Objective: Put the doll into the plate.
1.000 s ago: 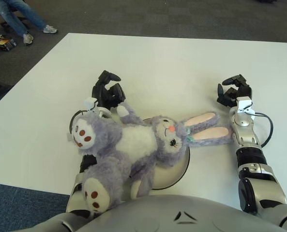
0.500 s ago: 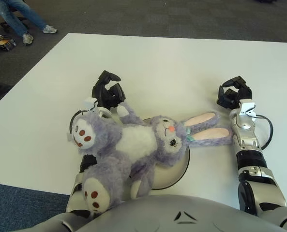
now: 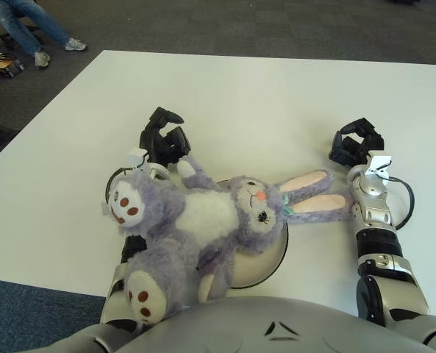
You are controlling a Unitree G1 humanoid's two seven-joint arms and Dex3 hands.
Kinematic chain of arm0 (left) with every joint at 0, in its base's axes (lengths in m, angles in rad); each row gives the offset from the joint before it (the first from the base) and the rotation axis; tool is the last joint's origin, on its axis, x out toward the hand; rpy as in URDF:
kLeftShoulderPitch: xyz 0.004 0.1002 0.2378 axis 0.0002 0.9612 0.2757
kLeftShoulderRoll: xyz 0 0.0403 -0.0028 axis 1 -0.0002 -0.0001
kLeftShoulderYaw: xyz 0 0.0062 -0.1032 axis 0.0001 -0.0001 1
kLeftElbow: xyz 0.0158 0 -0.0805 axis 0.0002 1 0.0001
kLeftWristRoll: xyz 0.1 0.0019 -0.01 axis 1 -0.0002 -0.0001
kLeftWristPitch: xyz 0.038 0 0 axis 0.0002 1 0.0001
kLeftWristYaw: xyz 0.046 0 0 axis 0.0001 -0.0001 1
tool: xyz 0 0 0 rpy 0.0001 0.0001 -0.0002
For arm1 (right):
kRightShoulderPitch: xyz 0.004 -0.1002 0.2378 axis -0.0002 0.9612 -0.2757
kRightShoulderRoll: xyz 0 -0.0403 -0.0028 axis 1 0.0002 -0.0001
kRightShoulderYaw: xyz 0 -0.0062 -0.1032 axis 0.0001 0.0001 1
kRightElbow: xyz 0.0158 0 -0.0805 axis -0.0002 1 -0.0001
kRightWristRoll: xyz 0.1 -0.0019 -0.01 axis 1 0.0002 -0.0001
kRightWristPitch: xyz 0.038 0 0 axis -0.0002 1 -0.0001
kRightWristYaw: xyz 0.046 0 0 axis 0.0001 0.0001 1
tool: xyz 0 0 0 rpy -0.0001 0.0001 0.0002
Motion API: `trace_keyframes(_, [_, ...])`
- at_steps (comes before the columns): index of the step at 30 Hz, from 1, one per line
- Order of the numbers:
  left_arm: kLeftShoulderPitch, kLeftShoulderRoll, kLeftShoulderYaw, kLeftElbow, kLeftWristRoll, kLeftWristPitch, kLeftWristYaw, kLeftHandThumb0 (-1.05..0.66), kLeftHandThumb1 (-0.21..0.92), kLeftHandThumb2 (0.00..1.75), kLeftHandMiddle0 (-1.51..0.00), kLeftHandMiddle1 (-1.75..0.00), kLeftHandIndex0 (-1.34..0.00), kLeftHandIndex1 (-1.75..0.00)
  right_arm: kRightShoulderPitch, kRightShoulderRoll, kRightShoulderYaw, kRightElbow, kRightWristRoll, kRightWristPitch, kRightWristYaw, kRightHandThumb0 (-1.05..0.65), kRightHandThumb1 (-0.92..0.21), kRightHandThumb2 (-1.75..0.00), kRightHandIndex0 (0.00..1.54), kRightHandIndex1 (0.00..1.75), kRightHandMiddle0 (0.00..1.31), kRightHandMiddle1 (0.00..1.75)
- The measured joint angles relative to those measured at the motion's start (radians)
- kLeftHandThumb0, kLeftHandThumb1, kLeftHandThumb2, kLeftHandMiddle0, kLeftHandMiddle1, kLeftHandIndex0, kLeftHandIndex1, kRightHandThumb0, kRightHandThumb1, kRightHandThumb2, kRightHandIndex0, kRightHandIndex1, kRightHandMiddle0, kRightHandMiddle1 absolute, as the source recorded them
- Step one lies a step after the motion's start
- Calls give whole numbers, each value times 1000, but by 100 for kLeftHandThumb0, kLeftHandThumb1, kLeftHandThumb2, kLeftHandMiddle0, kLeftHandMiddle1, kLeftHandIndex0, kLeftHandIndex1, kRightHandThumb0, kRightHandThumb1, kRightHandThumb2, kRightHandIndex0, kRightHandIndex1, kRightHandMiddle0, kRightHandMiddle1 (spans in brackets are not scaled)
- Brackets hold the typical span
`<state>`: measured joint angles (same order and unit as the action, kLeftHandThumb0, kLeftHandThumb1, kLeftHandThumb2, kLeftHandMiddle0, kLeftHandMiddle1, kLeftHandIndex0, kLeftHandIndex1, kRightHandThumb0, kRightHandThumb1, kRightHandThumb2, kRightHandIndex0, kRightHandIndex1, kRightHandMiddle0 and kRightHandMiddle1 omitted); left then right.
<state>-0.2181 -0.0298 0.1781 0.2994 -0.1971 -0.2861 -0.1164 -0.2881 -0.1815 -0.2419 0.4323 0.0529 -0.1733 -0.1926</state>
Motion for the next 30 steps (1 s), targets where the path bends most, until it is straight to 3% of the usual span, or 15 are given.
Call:
trace_keyframes(16, [3, 0, -3, -7, -2, 8, -2, -44, 43, 118, -107, -175, -52, -175, 6, 6, -6, -57, 18, 83, 37, -58, -7, -162, 130, 175, 82, 175])
trace_keyframes(30, [8, 0, -4, -17, -2, 8, -3, -44, 43, 117, -108, -175, -52, -175, 23, 0, -9, -94, 38, 118, 89, -55, -14, -153, 132, 175, 75, 175])
